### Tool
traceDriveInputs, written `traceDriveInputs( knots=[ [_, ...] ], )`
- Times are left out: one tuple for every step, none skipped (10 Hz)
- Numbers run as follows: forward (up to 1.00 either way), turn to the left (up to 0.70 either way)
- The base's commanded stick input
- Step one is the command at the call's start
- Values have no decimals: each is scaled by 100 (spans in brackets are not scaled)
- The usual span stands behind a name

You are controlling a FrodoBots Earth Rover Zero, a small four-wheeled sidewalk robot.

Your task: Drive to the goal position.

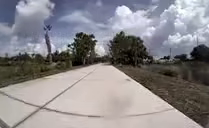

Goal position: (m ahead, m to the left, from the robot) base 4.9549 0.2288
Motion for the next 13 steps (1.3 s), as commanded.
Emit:
traceDriveInputs(
  knots=[
    [85, 0],
    [85, 0],
    [85, 0],
    [85, 0],
    [85, 0],
    [85, 0],
    [85, 0],
    [85, 0],
    [85, 0],
    [85, 0],
    [85, 0],
    [85, 0],
    [85, 0]
  ],
)
